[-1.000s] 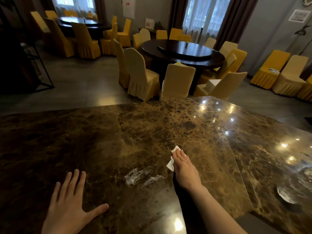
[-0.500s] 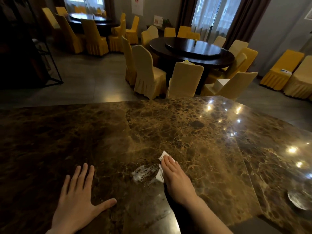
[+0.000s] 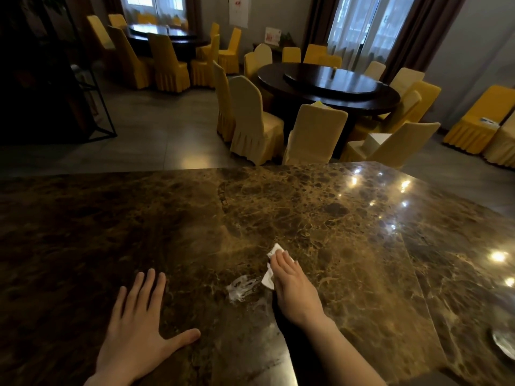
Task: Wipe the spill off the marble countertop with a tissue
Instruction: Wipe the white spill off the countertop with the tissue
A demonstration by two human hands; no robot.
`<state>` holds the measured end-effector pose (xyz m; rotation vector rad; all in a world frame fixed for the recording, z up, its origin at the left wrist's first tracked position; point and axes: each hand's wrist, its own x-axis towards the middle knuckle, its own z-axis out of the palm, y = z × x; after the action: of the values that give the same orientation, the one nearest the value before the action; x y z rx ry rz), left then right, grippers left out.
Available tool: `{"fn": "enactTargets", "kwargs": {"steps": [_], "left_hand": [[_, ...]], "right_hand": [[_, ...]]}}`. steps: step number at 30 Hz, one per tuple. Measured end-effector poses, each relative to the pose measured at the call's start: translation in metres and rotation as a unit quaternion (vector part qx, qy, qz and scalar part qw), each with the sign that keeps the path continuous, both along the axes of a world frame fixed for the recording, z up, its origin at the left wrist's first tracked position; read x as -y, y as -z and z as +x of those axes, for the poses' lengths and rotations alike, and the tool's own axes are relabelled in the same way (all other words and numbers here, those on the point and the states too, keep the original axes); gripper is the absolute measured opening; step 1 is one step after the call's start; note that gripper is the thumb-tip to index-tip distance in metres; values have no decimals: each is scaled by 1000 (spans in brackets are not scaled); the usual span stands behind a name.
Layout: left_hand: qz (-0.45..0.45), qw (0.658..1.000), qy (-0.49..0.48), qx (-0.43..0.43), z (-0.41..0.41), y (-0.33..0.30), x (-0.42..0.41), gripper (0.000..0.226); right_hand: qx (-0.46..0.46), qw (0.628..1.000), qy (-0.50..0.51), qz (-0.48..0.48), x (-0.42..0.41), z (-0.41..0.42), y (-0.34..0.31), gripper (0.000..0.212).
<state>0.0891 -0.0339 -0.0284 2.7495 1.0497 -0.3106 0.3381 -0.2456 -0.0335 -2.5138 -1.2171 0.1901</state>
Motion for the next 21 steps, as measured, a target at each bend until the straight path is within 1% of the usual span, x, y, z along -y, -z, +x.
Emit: {"fn": "enactTargets", "kwargs": {"steps": [3, 8, 10, 12, 15, 17, 21], "left_hand": [[-3, 1000, -1, 3, -1, 1, 0, 145], [-3, 1000, -2, 9, 0, 1, -1, 145], [-3, 1000, -4, 16, -1, 1, 0, 145], [-3, 1000, -6, 14, -1, 1, 0, 144], [-1, 1000, -2, 11, -1, -1, 1, 145], [-2, 1000, -4, 13, -1, -1, 1, 145], [4, 1000, -5, 21, -2, 1, 0, 144]], "right_hand": [[-10, 1000, 14, -2, -6, -5, -1, 55], [27, 999, -26, -13, 41, -45, 18, 56], [24, 999, -24, -14, 41, -32, 14, 55], [26, 1000, -3, -10, 24, -9, 4, 55], [11, 999, 30, -34, 0, 5, -10, 54], [13, 999, 35, -24, 4, -8, -7, 55], [34, 999, 6, -24, 33, -56, 12, 58]]}}
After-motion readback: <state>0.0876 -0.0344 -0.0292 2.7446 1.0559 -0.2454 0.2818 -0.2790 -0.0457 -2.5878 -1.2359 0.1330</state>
